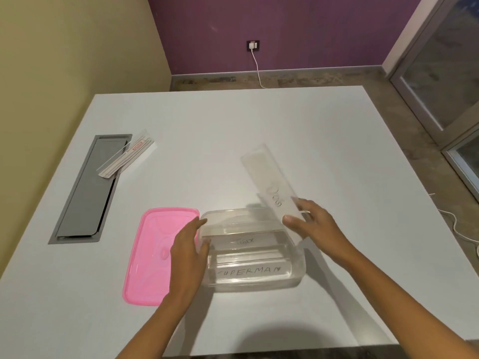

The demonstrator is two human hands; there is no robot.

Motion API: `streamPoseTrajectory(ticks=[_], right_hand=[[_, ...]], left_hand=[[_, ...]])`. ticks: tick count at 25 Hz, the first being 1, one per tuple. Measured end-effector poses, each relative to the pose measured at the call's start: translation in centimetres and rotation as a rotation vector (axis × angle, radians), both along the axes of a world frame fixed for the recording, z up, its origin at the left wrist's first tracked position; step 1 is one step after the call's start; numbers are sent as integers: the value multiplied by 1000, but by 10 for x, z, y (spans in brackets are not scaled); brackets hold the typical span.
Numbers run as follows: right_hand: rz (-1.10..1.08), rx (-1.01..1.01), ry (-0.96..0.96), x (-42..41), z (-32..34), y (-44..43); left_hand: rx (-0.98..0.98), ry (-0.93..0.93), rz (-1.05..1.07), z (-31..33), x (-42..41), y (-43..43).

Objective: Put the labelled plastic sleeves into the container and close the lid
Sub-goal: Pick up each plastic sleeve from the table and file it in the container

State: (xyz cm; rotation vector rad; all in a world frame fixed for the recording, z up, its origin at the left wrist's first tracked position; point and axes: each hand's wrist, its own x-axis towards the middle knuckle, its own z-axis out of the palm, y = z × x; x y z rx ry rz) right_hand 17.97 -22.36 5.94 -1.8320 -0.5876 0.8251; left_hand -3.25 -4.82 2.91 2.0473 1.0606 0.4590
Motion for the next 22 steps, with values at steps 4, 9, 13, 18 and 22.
streamPoseTrajectory(ticks=[4,9,13,18,22], right_hand=[[322,-177,-271,-21,-9,0],[528,-389,-398,-39,-32,2],[608,-462,-437,-51,-48,5],[626,-528,-458,-54,-55,11],[608,-563,-488,-55,-55,12]], left_hand=[[-436,-135,182,2,-13,11],[-624,-178,187,0,-20,12],[-673,-213,221,-4,-22,13],[-689,-250,225,-9,-25,12],[-681,-248,234,-14,-26,14]])
